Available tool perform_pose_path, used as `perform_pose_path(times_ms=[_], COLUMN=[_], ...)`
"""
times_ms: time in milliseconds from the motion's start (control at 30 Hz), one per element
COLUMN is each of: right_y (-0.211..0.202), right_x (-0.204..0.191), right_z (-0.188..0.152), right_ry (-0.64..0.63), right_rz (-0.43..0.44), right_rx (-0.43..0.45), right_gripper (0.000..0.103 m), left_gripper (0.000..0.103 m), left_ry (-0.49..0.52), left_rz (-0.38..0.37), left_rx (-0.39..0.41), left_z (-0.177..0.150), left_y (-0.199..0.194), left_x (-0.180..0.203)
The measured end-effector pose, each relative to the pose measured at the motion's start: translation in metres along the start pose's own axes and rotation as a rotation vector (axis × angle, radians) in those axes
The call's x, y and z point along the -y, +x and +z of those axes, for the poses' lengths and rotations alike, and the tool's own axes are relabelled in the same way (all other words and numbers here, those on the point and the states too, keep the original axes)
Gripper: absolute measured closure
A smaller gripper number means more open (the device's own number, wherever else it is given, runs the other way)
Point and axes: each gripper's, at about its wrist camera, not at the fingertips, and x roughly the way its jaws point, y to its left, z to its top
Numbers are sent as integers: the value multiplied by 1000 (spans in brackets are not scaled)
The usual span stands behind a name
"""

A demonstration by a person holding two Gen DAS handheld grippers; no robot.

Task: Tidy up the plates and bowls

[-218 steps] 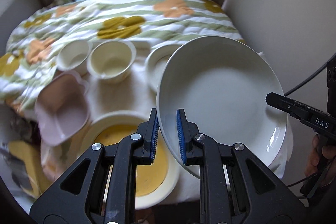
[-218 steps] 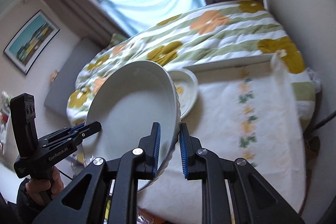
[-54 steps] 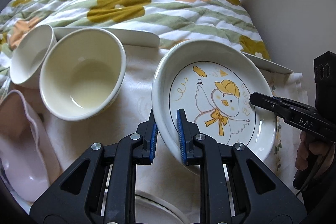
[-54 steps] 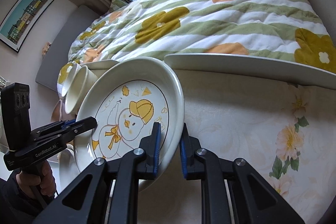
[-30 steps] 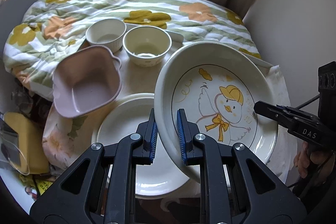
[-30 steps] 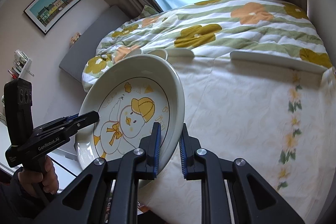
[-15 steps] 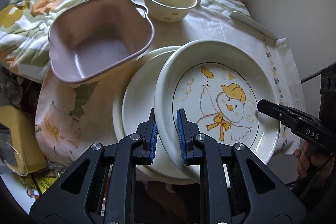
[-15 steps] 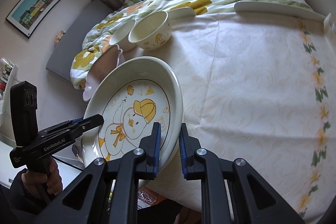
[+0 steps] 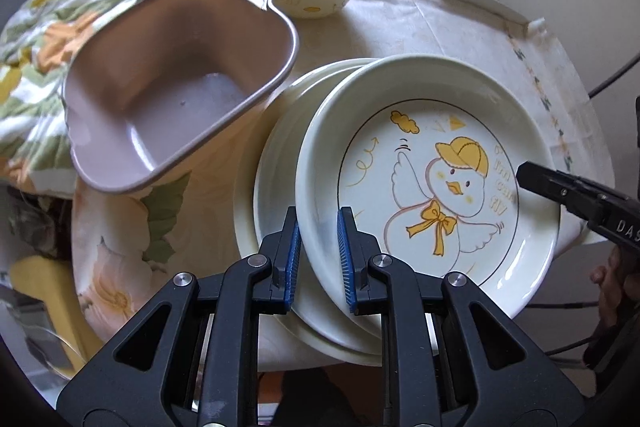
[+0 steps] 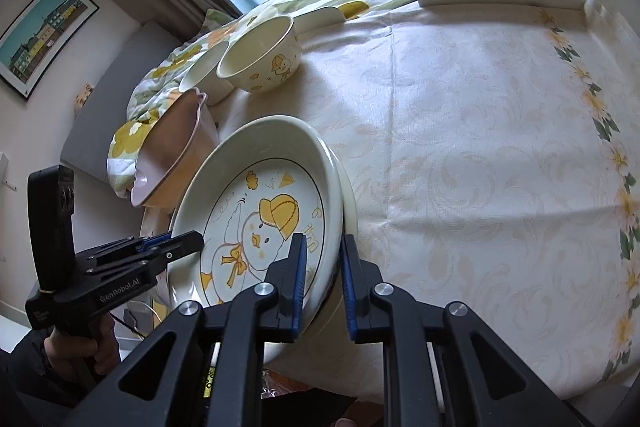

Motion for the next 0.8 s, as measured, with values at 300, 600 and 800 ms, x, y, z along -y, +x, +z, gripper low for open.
perform_pose_path(times_ms=[300,600,800], right_y=[1,6,7], right_x=[-15,-24,-26], right_z=[-4,-2,-1], right_ry=[-67,-110,-136], right_rz=[-85,-132,-150], right_rx=[15,13,4], right_gripper=[88,88,88], left_gripper=[87,87,87], left_ry=[181,245,265], left_rz=[197,274,314], left_rx=[36,50,49], left_z=[0,-3,-5], left_y=[-3,-6,-8], left_x=[27,34,39])
